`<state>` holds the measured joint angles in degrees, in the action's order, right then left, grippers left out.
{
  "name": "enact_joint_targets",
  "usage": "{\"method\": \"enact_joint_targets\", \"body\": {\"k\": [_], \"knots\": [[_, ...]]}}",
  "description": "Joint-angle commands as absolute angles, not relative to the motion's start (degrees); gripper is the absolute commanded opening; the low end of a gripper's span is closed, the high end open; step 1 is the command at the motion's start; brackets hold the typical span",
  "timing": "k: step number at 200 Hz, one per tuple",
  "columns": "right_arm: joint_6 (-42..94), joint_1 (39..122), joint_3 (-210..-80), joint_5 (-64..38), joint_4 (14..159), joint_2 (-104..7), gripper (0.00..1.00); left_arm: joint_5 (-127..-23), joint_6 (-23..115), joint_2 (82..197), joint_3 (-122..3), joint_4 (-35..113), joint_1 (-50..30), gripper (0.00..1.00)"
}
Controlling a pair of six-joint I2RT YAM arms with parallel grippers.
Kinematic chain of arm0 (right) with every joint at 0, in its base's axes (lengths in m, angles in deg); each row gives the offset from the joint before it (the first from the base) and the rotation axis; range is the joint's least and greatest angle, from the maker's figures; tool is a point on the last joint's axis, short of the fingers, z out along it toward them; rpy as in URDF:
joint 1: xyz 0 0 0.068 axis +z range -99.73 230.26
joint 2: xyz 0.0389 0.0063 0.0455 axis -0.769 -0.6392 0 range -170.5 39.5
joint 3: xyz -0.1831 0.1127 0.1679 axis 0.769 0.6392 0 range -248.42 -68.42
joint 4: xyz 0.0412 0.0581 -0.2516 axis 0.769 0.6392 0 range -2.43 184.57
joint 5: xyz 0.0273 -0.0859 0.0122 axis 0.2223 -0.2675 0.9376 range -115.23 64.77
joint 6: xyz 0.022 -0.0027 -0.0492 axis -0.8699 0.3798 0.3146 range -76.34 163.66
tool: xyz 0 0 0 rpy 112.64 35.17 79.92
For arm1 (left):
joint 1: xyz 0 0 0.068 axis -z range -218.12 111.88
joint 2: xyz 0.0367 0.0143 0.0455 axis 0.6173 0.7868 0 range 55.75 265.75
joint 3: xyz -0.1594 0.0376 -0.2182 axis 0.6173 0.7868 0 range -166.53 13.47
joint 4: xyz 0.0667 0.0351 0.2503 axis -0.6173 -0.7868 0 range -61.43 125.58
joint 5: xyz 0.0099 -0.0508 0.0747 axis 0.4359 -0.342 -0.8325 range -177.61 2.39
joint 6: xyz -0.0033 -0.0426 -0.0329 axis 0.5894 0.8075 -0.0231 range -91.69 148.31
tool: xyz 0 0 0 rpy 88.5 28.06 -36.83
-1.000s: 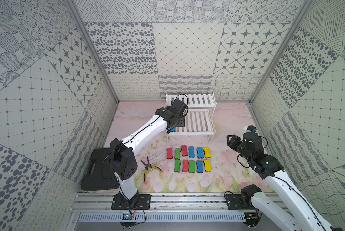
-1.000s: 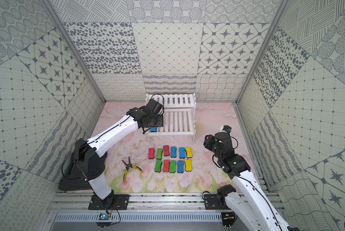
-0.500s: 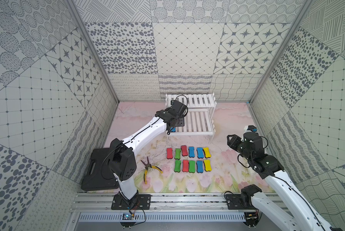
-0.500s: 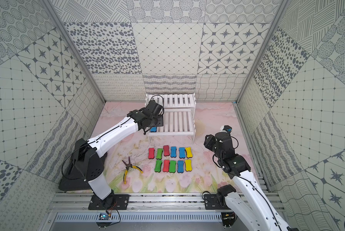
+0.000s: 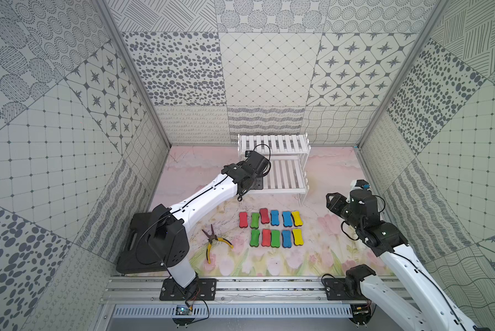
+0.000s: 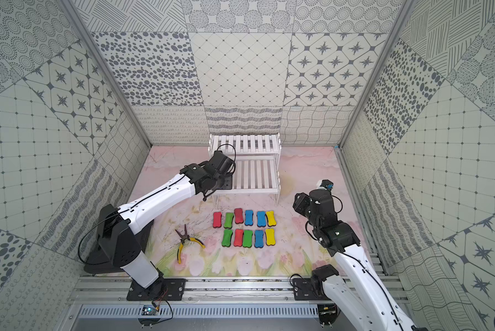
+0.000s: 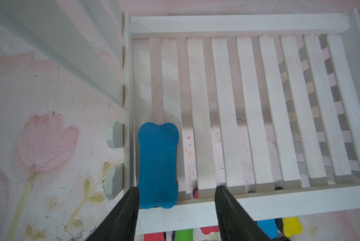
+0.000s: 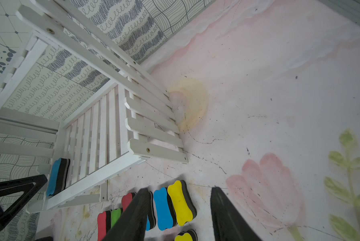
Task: Remove the whiteboard erasers from the shelf
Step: Pick up the whiteboard eraser from the shelf.
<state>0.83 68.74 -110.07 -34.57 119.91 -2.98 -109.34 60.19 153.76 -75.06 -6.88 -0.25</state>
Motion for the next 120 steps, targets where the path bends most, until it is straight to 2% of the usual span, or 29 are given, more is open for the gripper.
{"method": "enact_joint_targets", "body": {"k": [1,120], "knots": [[1.08,68.22,-109.56,-34.25,117.63,-1.72,0.52,-112.54,60.30,154.77,-73.99,-7.59,0.05,0.61],[1.22,66.88,-109.11,-33.24,117.63,-1.19,0.52,-112.31,59.75,158.95,-76.09,-7.78,0.35,0.52]]}}
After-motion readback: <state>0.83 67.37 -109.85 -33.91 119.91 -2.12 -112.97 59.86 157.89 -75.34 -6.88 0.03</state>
